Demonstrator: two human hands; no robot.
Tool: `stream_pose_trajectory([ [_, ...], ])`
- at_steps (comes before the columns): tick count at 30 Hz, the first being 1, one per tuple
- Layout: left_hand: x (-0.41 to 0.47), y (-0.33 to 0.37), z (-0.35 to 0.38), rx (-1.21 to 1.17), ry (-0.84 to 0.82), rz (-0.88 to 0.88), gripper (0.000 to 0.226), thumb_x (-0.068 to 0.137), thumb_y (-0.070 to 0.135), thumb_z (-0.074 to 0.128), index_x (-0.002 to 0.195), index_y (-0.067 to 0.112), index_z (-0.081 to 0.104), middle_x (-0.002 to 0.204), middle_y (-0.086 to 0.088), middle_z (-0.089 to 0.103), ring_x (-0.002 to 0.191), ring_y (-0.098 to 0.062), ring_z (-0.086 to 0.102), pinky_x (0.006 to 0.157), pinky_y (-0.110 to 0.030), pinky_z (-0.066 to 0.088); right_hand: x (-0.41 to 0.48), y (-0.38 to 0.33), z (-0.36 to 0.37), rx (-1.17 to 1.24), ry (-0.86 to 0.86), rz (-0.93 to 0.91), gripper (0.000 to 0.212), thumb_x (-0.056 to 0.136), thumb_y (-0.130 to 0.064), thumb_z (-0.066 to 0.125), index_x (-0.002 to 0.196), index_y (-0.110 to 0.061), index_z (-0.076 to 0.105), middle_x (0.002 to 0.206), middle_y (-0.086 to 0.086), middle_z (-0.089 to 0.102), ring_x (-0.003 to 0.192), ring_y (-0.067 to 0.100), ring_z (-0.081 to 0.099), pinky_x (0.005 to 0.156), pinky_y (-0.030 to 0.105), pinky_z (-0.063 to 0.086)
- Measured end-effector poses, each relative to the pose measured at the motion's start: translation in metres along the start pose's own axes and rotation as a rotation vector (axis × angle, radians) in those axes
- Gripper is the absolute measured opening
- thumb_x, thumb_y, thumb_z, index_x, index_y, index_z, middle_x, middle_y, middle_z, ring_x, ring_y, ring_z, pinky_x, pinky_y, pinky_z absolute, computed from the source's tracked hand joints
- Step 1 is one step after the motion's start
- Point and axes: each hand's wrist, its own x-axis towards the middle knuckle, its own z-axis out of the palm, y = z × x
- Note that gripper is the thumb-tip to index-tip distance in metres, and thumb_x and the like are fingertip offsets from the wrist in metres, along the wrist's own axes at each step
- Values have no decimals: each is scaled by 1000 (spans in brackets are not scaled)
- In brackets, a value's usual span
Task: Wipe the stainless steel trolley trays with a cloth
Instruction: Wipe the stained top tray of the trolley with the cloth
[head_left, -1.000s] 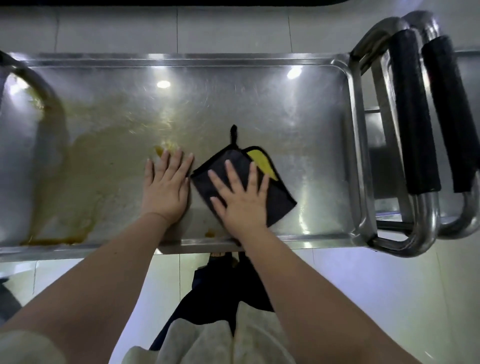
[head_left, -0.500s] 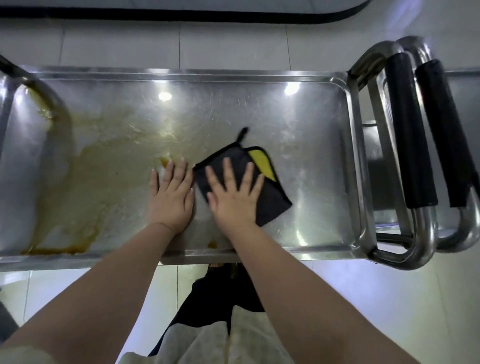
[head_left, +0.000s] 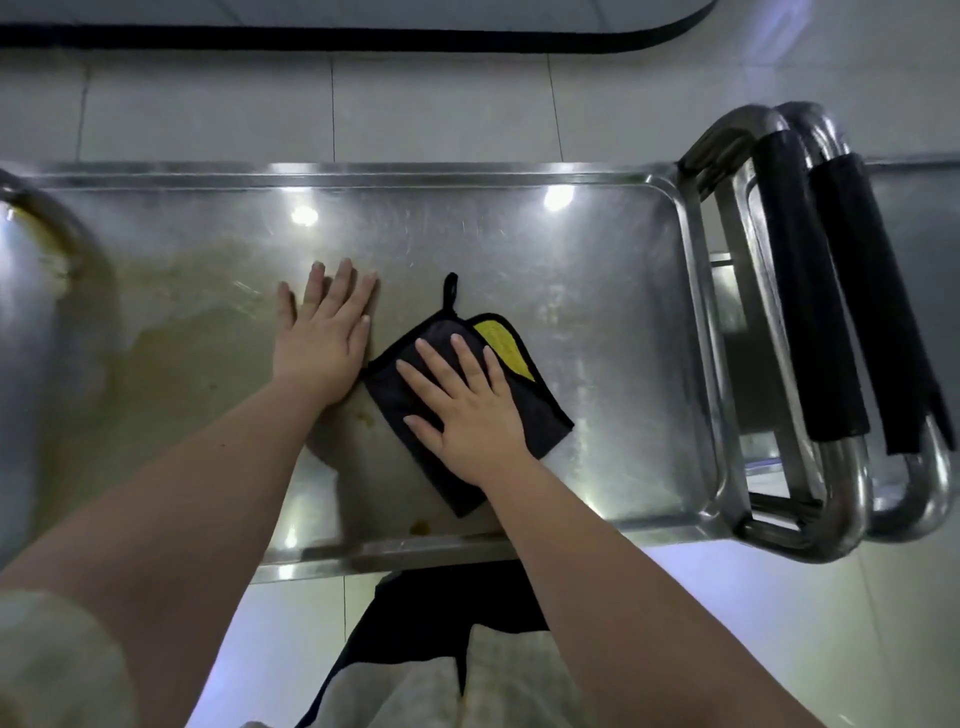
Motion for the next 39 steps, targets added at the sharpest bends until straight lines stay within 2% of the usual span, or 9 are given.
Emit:
stream_pose_trajectory([
  [4, 5, 2, 2, 21, 5, -8, 54, 99, 45, 8, 153, 43, 1, 163, 9, 1, 150, -20, -5, 114, -41, -21, 14, 83, -17, 31, 74, 198, 62, 95, -57, 36, 153, -37, 25, 162, -6, 17, 150, 27, 9, 119, 49, 4],
  [8, 11, 9, 2, 34, 18, -12, 55, 99, 43, 11, 153, 42, 1, 163, 8, 5, 150, -21, 1, 116, -45, -15, 27, 188, -41, -6, 21, 560, 63, 96, -60, 23, 154, -39, 11, 164, -6, 4, 150, 28, 0, 119, 50, 1],
  [12, 17, 11, 3, 41, 29, -4, 56, 99, 42, 11, 153, 42, 1, 162, 10, 1, 150, -21, 1, 118, -47, -11, 60, 172, -41, -6, 67, 813, 63, 97, -57, 14, 155, -35, 6, 164, -5, -2, 148, 38, -5, 118, 56, -2],
  [18, 27, 6, 2, 41, 17, -12, 60, 97, 43, 7, 155, 32, -1, 160, 9, -10, 149, -16, -9, 119, -46, -11, 121, 27, -27, 22, 55, 255, 63, 98, -54, 25, 156, -32, 13, 164, -1, 5, 147, 43, -3, 117, 57, -5],
  [23, 30, 5, -1, 25, 7, -12, 59, 97, 45, 10, 155, 34, 0, 162, 10, -5, 149, -14, -7, 119, -44, -10, 126, 60, -35, 34, 26, 81, 61, 98, -57, 28, 154, -38, 15, 163, -7, 9, 150, 31, 1, 119, 51, -2],
  [28, 31, 5, -1, 25, 28, -8, 58, 98, 44, 15, 155, 39, 2, 162, 10, -1, 149, -15, -2, 118, -43, -11, 113, 186, -54, 43, 71, 649, 62, 97, -59, 22, 154, -39, 9, 164, -7, 4, 149, 31, 0, 118, 54, 0],
  [32, 31, 5, -2, 25, 29, -12, 60, 97, 43, 18, 155, 39, 3, 162, 10, 1, 150, -17, 3, 117, -43, -13, 133, 178, -59, 92, 62, 939, 62, 99, -55, 16, 155, -36, 1, 164, -7, -7, 148, 37, -9, 116, 60, -4],
  [34, 32, 4, -2, 24, 25, -11, 60, 97, 43, 19, 155, 39, 3, 162, 10, 2, 150, -17, 2, 118, -44, -12, 156, 139, -56, 87, 62, 850, 63, 99, -54, 18, 156, -34, 1, 164, -5, -7, 147, 41, -9, 115, 61, -5],
  [39, 32, 4, -1, 21, 19, -15, 61, 96, 44, 18, 155, 31, 7, 161, 8, 2, 150, -17, 3, 119, -49, -4, 174, 21, -39, 5, 2, 211, 61, 98, -52, 19, 155, -34, 7, 164, -4, 1, 148, 39, -5, 115, 59, -7],
])
